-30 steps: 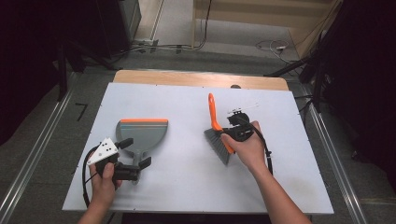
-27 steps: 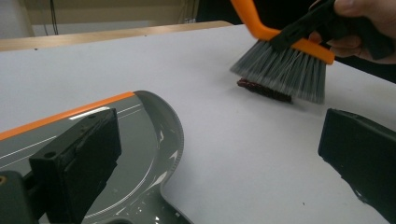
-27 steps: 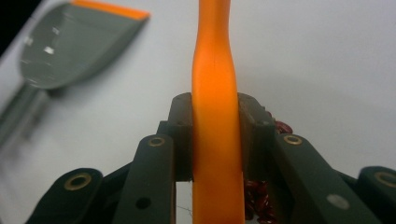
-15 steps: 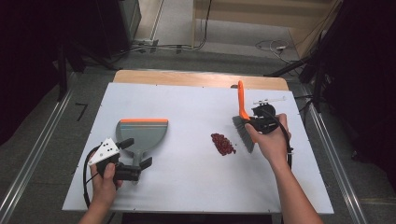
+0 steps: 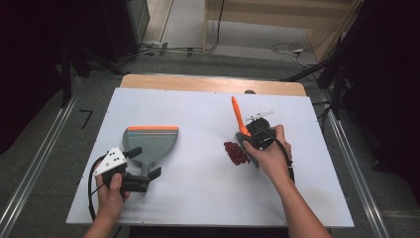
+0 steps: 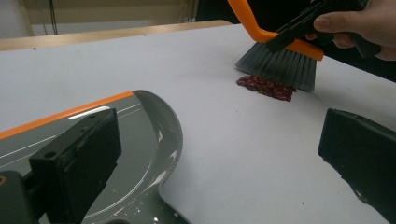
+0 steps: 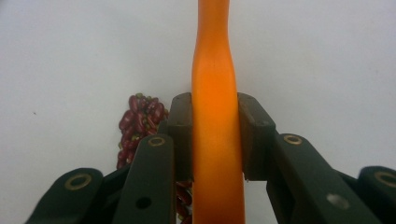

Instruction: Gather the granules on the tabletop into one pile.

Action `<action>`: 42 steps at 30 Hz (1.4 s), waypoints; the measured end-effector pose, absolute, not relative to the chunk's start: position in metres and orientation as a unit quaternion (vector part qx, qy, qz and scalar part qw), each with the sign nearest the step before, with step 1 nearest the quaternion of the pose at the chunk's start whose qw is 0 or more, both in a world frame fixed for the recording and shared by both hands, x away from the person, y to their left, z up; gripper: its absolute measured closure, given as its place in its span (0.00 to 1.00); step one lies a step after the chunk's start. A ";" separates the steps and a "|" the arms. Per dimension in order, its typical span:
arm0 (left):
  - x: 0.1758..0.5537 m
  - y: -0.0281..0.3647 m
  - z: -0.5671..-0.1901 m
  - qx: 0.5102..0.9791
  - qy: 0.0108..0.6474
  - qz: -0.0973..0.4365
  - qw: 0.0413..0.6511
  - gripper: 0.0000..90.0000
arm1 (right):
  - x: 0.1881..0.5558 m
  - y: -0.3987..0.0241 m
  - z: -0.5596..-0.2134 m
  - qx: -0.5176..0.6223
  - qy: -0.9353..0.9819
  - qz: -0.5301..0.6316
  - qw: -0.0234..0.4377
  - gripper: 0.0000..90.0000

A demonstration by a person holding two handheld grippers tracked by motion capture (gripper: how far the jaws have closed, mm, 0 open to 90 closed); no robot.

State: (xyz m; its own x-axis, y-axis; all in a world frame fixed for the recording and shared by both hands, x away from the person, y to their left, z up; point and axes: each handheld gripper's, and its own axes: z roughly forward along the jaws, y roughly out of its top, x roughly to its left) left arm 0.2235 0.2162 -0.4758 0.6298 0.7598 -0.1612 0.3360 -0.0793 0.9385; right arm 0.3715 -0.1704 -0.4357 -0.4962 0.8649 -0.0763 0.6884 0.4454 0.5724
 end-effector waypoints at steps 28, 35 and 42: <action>0.221 0.219 -0.476 0.700 0.382 0.206 0.568 0.00 | 0.317 -0.285 -0.430 0.476 0.768 0.407 0.135 0.77; 0.221 0.223 -0.476 0.694 0.387 0.215 0.569 0.00 | 0.305 -0.307 -0.438 0.477 0.757 0.431 0.114 0.77; 0.220 0.225 -0.476 0.689 0.390 0.220 0.569 0.00 | 0.297 -0.330 -0.446 0.483 0.749 0.443 0.099 0.77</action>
